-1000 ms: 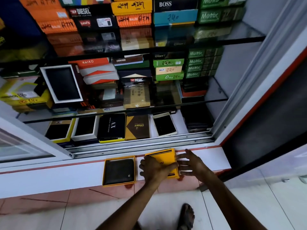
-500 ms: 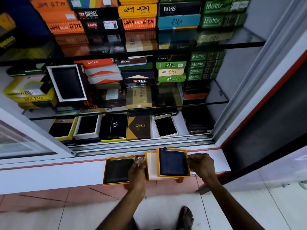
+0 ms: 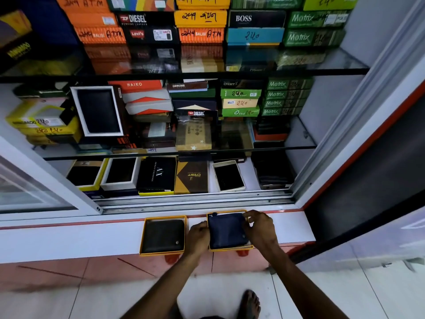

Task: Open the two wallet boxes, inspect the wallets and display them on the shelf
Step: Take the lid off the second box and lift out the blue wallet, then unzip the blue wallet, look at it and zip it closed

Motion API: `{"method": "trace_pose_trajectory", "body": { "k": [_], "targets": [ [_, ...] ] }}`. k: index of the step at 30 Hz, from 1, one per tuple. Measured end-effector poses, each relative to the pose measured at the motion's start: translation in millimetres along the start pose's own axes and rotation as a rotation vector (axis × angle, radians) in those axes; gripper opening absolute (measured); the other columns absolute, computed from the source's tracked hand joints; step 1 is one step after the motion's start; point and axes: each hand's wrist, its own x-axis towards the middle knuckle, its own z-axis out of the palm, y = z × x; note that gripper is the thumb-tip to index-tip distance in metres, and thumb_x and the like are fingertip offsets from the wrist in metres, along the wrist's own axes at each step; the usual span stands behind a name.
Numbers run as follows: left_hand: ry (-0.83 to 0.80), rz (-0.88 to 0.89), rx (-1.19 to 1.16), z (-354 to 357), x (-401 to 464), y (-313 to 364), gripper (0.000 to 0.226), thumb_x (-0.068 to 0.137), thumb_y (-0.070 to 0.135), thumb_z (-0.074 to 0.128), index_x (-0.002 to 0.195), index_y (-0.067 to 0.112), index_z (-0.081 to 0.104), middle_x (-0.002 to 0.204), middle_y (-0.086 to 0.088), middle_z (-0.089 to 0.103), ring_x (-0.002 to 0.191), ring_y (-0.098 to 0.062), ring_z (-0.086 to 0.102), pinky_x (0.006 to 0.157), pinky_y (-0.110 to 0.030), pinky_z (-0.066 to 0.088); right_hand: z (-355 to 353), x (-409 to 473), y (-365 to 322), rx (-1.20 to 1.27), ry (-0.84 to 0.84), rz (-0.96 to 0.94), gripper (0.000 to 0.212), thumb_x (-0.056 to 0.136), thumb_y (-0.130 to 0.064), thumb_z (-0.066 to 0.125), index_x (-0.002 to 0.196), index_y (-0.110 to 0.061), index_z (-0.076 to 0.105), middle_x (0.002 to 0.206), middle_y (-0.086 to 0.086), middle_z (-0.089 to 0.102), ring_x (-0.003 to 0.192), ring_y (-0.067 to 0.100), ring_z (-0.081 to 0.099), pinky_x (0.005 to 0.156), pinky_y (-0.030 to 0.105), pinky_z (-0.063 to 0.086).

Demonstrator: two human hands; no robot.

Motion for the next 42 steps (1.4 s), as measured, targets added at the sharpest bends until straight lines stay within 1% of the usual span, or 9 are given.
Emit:
{"method": "trace_pose_trajectory", "body": {
  "k": [6, 9, 12, 21, 24, 29, 33, 37, 42],
  "targets": [
    [-0.032, -0.034, 0.0, -2, -32, 40, 0.02, 0.083, 0.007, 0.042, 0.072, 0.012, 0.058, 0.083, -0.014, 0.063, 0.071, -0.017, 0.054, 0.059, -0.027, 0.039, 9, 14, -11, 0.0, -0.106, 0.155, 0.036, 0.088, -0.045, 0.057, 0.092, -0.014, 0.074, 0.108, 0.01, 0.071, 0.109, 0.032, 0.06, 0.097, 0.038, 0.044],
    [-0.041, -0.057, -0.002, -3, -35, 47, 0.023, 0.085, 0.004, 0.043, 0.067, 0.015, 0.049, 0.08, -0.01, 0.053, 0.068, -0.015, 0.047, 0.055, -0.03, 0.033, 10, 18, -13, 0.087, -0.113, 0.217, 0.034, 0.078, -0.054, 0.065, 0.083, -0.02, 0.066, 0.097, 0.005, 0.07, 0.098, 0.026, 0.062, 0.084, 0.033, 0.049],
    [-0.055, -0.062, -0.001, -5, -33, 47, 0.021, 0.085, 0.005, 0.043, 0.068, 0.015, 0.051, 0.085, -0.006, 0.055, 0.071, -0.017, 0.048, 0.058, -0.031, 0.034, 10, 18, -11, 0.176, -0.093, 0.171, 0.03, 0.073, -0.043, 0.078, 0.077, -0.017, 0.064, 0.081, -0.001, 0.068, 0.082, 0.017, 0.061, 0.061, 0.019, 0.043],
    [-0.058, 0.216, 0.057, -29, -39, 77, 0.029, 0.091, 0.034, 0.059, 0.094, 0.01, 0.073, 0.097, -0.007, 0.075, 0.085, -0.015, 0.065, 0.071, -0.026, 0.046, -36, 16, -11, 0.831, -0.325, 0.106, 0.017, 0.079, -0.005, 0.077, 0.085, -0.01, 0.061, 0.083, 0.009, 0.067, 0.086, 0.027, 0.062, 0.077, 0.044, 0.052],
    [-0.138, 0.332, -0.009, -50, -42, 105, 0.02, 0.09, 0.024, 0.063, 0.097, 0.008, 0.072, 0.099, -0.013, 0.077, 0.086, -0.017, 0.067, 0.074, -0.03, 0.051, -59, 13, -27, 0.705, -0.332, -0.038, 0.011, 0.083, -0.013, 0.074, 0.086, -0.013, 0.064, 0.086, 0.006, 0.07, 0.083, 0.021, 0.066, 0.087, 0.05, 0.055],
    [-0.137, 0.619, 0.302, -87, -60, 152, 0.013, 0.086, 0.025, 0.066, 0.096, 0.019, 0.073, 0.088, 0.002, 0.078, 0.084, -0.015, 0.073, 0.072, -0.036, 0.057, -101, 2, -90, 0.353, -0.117, -0.528, 0.025, 0.09, -0.027, 0.065, 0.115, -0.031, 0.066, 0.113, -0.016, 0.069, 0.104, -0.003, 0.063, 0.082, 0.007, 0.049],
    [-0.118, 0.755, 0.538, -104, -78, 185, 0.015, 0.083, 0.031, 0.068, 0.093, 0.022, 0.074, 0.084, 0.004, 0.077, 0.082, -0.011, 0.072, 0.069, -0.035, 0.055, -113, 1, -128, 0.268, -0.288, -0.687, 0.043, 0.085, -0.028, 0.072, 0.127, -0.031, 0.062, 0.117, -0.01, 0.072, 0.105, 0.0, 0.066, 0.08, 0.01, 0.051],
    [-0.129, 0.77, 0.663, -119, -87, 203, 0.014, 0.082, 0.034, 0.069, 0.092, 0.025, 0.074, 0.084, 0.009, 0.077, 0.083, -0.003, 0.07, 0.077, -0.035, 0.057, -118, 5, -138, 0.27, -0.216, -0.761, 0.026, 0.08, -0.021, 0.078, 0.106, -0.022, 0.077, 0.095, -0.011, 0.078, 0.087, -0.005, 0.071, 0.072, 0.007, 0.047],
    [-0.289, 0.682, 0.595, -135, -90, 212, 0.013, 0.083, 0.024, 0.071, 0.094, 0.018, 0.075, 0.091, 0.004, 0.078, 0.089, -0.012, 0.073, 0.081, -0.035, 0.056, -121, 6, -140, 0.011, -0.118, -1.027, 0.028, 0.089, -0.026, 0.069, 0.116, -0.031, 0.071, 0.098, -0.01, 0.074, 0.083, 0.007, 0.068, 0.072, 0.023, 0.054]
  ]
}}
